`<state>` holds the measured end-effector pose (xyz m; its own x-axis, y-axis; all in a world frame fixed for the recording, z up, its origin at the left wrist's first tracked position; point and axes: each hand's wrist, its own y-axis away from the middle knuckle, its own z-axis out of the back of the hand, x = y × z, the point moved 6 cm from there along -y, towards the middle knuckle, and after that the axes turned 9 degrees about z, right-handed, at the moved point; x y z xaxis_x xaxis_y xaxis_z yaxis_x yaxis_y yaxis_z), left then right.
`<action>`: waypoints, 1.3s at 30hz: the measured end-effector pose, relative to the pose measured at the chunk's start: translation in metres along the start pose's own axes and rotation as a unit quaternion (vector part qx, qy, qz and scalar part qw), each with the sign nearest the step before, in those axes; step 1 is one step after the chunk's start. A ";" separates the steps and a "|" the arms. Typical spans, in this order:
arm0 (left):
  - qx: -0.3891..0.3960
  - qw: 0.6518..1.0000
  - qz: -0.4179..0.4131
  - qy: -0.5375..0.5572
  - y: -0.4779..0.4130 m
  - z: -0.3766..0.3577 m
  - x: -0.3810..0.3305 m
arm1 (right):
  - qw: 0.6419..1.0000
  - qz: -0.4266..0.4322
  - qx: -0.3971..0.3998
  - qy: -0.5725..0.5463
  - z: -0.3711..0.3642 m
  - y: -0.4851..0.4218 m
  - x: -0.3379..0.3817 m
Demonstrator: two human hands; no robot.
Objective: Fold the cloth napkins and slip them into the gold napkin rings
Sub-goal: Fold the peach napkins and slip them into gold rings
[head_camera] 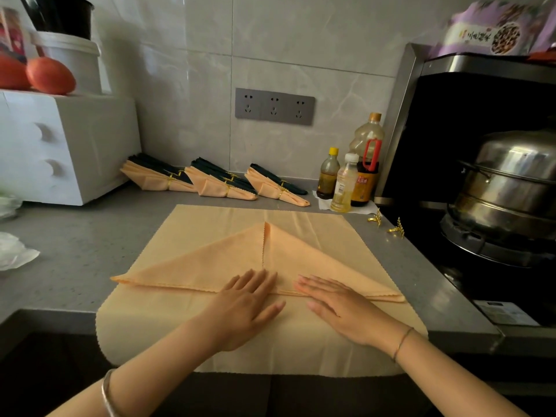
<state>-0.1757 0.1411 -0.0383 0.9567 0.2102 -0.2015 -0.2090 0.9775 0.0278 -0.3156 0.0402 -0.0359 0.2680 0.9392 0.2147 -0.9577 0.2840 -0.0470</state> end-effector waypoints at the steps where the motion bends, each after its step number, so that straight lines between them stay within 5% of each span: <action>1: -0.001 1.000 -0.008 0.005 0.001 0.000 0.001 | 1.000 0.002 -0.001 0.004 0.001 -0.001 0.001; 15: 0.002 0.995 -0.104 0.008 0.007 0.003 0.006 | 0.999 0.017 0.012 0.046 0.009 0.003 -0.005; 22: 0.004 0.994 -0.104 0.014 0.008 0.000 0.009 | 0.990 -0.088 0.025 0.111 0.051 0.036 -0.057; 27: -0.016 0.993 -0.114 0.009 0.007 -0.001 0.008 | 0.982 -0.131 -0.104 -0.084 0.103 0.033 -0.086; 32: -0.026 0.992 -0.123 0.011 0.010 0.000 0.006 | 0.921 -0.128 -0.246 -0.274 0.127 -0.022 -0.089; 39: -0.069 0.991 -0.114 0.005 0.008 -0.002 0.007 | 0.906 -0.145 -0.239 -0.319 0.088 -0.130 -0.087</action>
<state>-0.1708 0.1505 -0.0415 0.9802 -0.0170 -0.1971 -0.0136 0.9881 -0.1531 -0.2234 -0.0953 0.0379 0.2394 0.5523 0.7985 -0.6607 0.6953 -0.2829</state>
